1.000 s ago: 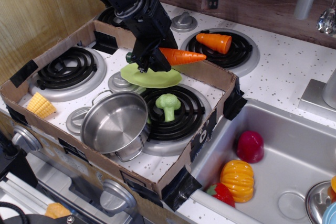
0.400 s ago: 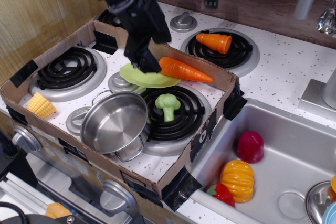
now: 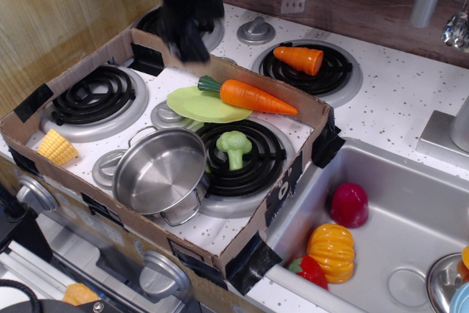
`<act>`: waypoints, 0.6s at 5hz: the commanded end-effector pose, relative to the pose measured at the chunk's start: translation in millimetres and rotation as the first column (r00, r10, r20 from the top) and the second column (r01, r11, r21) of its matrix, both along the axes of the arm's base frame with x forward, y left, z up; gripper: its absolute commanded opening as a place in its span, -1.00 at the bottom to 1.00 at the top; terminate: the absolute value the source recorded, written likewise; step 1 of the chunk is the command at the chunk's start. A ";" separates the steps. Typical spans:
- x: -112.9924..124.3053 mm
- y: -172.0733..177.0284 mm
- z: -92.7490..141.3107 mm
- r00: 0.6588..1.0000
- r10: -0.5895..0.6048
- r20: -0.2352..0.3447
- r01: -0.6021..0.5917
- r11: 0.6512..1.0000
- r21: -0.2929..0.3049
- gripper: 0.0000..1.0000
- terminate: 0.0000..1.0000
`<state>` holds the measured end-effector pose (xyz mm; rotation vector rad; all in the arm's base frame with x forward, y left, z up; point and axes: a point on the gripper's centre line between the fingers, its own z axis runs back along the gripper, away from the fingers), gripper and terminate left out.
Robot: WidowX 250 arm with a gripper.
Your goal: Put carrot on plate
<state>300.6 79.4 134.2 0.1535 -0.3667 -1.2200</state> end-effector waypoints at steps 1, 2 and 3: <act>-20.3 -12.0 78.9 0.929 0.361 -0.081 -0.366 0.929 -0.053 1.00 -1.00; -20.3 -12.0 78.9 0.929 0.361 -0.081 -0.366 0.929 -0.053 1.00 -1.00; -20.3 -12.0 78.9 0.929 0.361 -0.081 -0.366 0.929 -0.053 1.00 1.00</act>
